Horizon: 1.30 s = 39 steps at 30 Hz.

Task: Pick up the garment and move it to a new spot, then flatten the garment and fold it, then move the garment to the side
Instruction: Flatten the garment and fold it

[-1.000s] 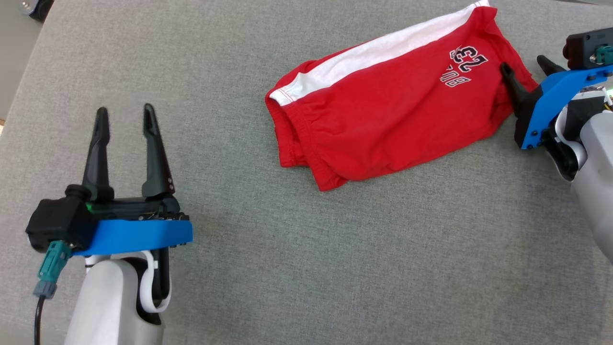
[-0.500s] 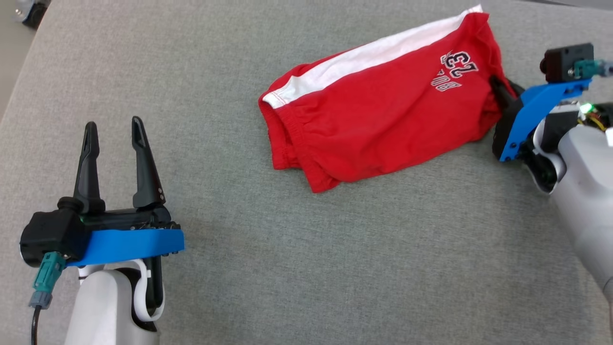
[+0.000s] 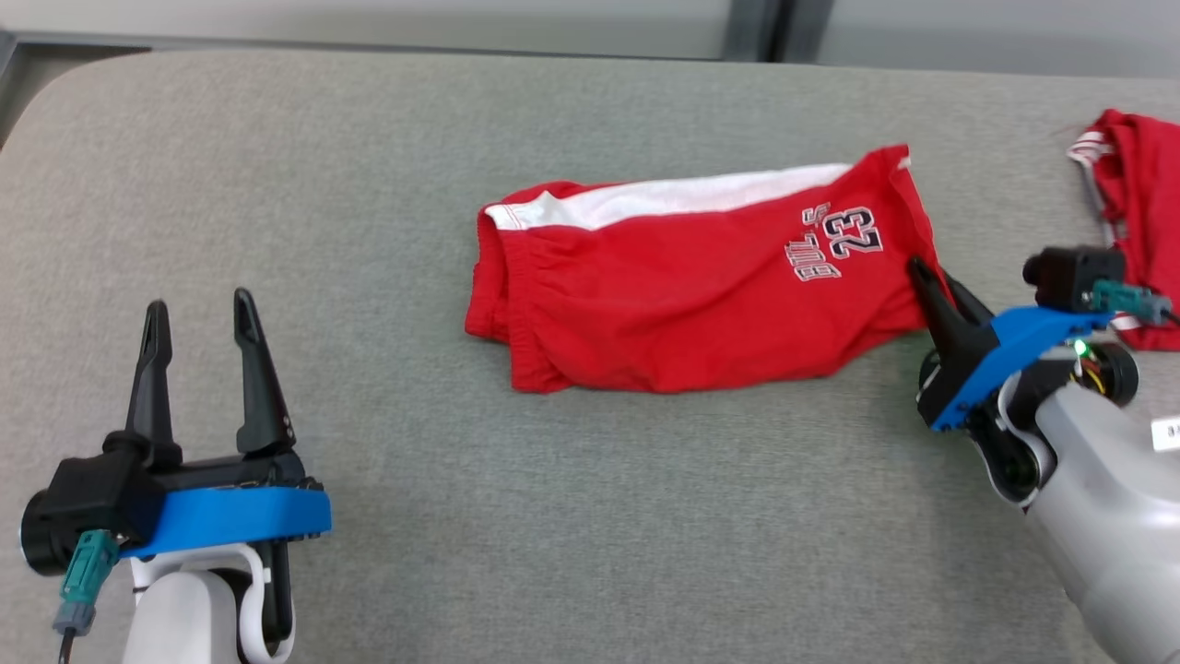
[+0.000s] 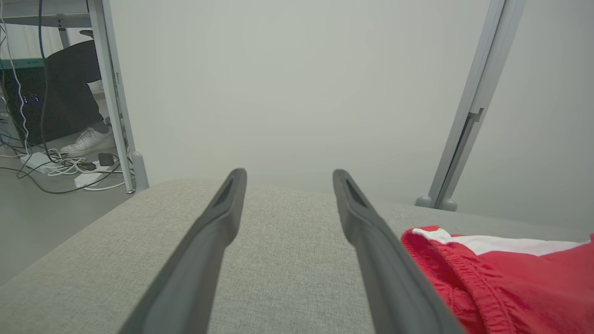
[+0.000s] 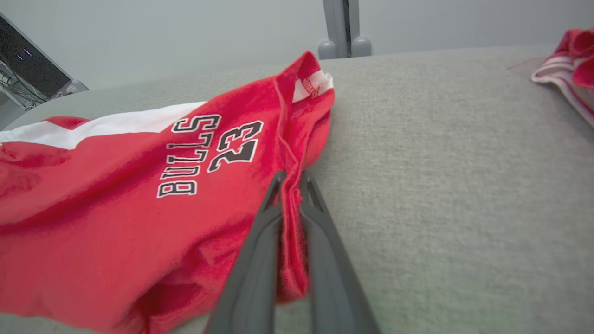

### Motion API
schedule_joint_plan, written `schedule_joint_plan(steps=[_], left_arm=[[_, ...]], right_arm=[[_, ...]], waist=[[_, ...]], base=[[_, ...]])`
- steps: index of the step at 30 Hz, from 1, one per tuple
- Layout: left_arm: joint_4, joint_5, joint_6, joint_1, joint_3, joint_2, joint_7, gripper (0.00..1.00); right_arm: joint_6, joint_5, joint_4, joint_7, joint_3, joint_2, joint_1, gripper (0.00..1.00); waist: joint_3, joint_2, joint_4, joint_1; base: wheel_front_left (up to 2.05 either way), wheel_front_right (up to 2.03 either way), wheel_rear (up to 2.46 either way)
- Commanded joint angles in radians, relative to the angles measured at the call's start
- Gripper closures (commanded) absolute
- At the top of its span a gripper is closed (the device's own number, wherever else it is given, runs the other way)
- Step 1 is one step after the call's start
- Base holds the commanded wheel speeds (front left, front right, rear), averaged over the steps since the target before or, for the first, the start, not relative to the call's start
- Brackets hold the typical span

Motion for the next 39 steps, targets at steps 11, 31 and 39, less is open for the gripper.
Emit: schedule_joint_plan(steps=[11, 31, 39], left_arm=[[0.010, 0.015, -0.013, 0.047, 0.016, -0.001, -0.004, 0.00], [0.035, 0.012, -0.015, 0.078, -0.014, -0.001, -0.004, 0.00], [0.041, 0.000, -0.011, 0.081, -0.038, -0.001, -0.004, 0.00]], right_arm=[[0.000, 0.077, -0.032, -0.045, -0.073, -0.064, 0.170, 1.00], [0.000, 0.030, -0.082, -0.056, -0.113, 0.003, 0.080, 1.00], [0.000, -0.018, -0.111, -0.027, -0.070, 0.089, 0.015, 1.00]], waist=[[-0.071, 0.0000, -0.058, 0.0000], [-0.121, 0.0000, -0.021, 0.0000], [-0.127, 0.0000, 0.025, 0.0000]], base=[[0.00, 0.00, 0.00], [0.00, 0.00, 0.00], [0.00, 0.00, 0.00]])
